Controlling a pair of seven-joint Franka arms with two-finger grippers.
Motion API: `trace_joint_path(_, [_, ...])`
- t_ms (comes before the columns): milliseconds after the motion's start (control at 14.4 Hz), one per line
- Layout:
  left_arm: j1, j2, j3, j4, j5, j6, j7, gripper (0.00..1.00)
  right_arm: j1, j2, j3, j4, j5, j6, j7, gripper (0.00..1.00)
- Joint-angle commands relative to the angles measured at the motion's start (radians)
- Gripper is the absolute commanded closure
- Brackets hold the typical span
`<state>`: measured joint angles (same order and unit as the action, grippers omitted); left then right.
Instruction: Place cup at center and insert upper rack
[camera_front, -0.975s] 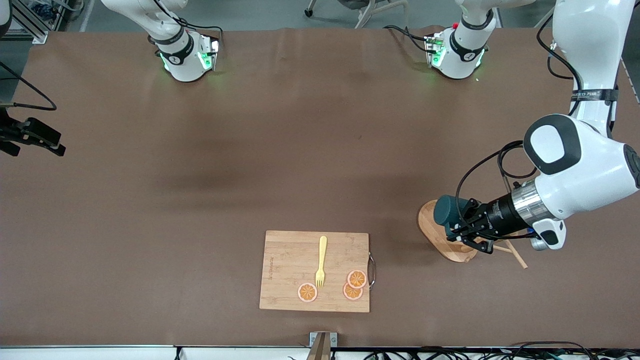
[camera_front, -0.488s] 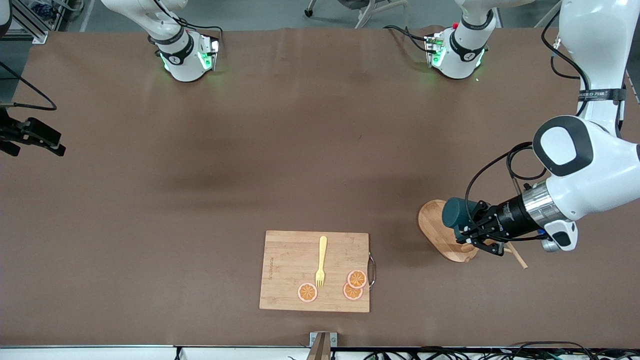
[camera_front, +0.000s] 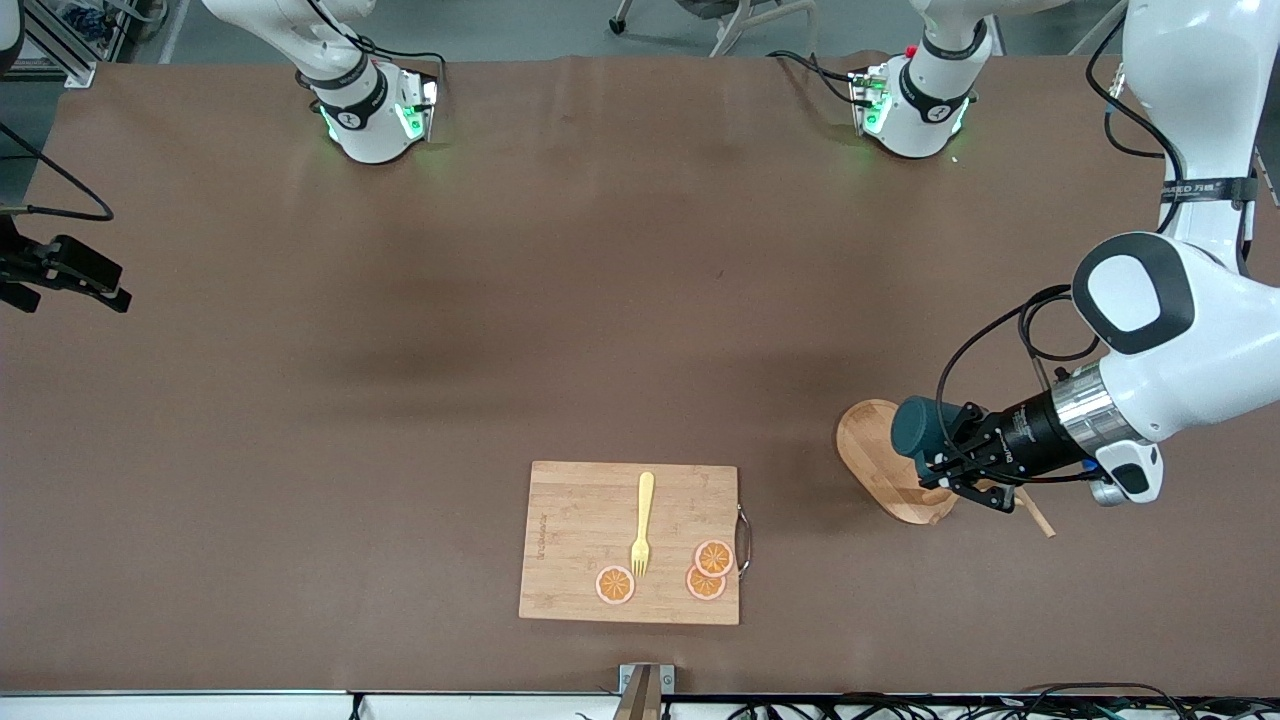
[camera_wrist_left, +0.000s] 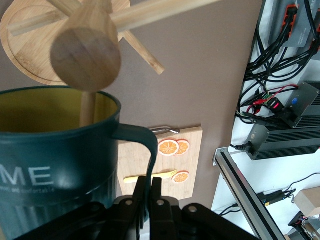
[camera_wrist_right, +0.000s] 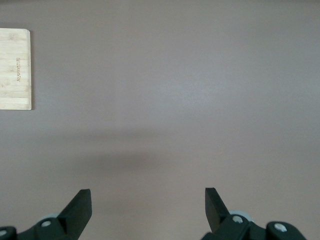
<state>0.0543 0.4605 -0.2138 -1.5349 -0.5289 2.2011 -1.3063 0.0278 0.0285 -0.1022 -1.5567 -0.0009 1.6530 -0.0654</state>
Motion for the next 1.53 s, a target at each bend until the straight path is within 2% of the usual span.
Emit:
trace_joint_path(0, [0.009,-0.003,-0.002,-0.010,-0.005,0.000,0.036,0.98,0.004,-0.019,0.001,-0.014,-0.008,0.005,-0.004,0.00])
trace_joint_path(975, [0.025,0.017,-0.002,-0.013,0.003,-0.001,0.104,0.97,0.004,-0.019,0.001,-0.014,-0.008,0.005,-0.004,0.00])
trace_joint_path(1254, [0.036,0.017,-0.002,-0.022,0.003,-0.001,0.114,0.93,0.004,-0.019,0.001,-0.014,-0.008,0.005,-0.004,0.00])
trace_joint_path(1323, [0.038,0.017,-0.002,-0.022,0.003,-0.001,0.119,0.90,0.004,-0.019,0.001,-0.014,-0.008,0.005,-0.004,0.00])
trace_joint_path(1393, [0.038,0.017,-0.002,-0.022,0.003,-0.001,0.119,0.83,0.004,-0.019,0.001,-0.014,-0.008,0.005,-0.004,0.00])
trace_joint_path(1463, [0.036,0.017,-0.002,-0.021,0.003,-0.001,0.119,0.61,0.004,-0.019,0.001,-0.014,-0.008,0.005,-0.004,0.00])
